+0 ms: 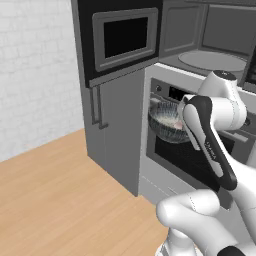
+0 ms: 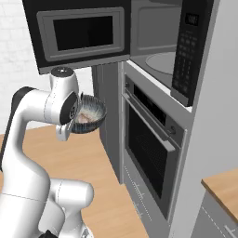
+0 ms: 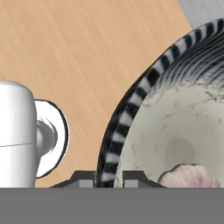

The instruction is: Pick the garlic from the sink and place it in the bowl. Then pick the bowl and place it in the microwave. Then close the microwave door and press the start button.

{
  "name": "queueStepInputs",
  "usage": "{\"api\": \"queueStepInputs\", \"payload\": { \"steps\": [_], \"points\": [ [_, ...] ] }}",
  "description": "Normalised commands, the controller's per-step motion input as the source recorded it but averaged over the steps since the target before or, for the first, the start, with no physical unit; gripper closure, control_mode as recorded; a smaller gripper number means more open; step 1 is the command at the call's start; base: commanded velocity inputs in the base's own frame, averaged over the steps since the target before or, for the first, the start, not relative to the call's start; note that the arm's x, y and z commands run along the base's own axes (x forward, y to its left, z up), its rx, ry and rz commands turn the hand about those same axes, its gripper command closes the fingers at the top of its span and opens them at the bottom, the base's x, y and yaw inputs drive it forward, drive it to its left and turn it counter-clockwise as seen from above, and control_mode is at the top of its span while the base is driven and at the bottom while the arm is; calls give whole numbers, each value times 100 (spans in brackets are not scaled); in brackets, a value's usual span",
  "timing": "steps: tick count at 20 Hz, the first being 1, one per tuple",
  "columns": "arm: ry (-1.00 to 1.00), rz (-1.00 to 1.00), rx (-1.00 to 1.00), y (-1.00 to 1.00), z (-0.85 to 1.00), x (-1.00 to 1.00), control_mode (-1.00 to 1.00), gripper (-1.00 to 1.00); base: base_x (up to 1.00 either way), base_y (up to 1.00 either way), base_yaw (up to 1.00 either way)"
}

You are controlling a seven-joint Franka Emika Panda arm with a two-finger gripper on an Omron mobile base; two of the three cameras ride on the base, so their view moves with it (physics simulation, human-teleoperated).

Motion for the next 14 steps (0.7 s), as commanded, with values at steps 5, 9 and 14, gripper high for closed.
{"api": "queueStepInputs", "payload": {
  "steps": [5, 9, 14],
  "points": [
    [0, 0, 0, 0, 0, 0, 100, 100, 83, 45, -50],
    [0, 0, 0, 0, 0, 0, 100, 100, 3, 0, -41],
    [0, 0, 0, 0, 0, 0, 100, 100, 25, 9, -39]
  ]
}}
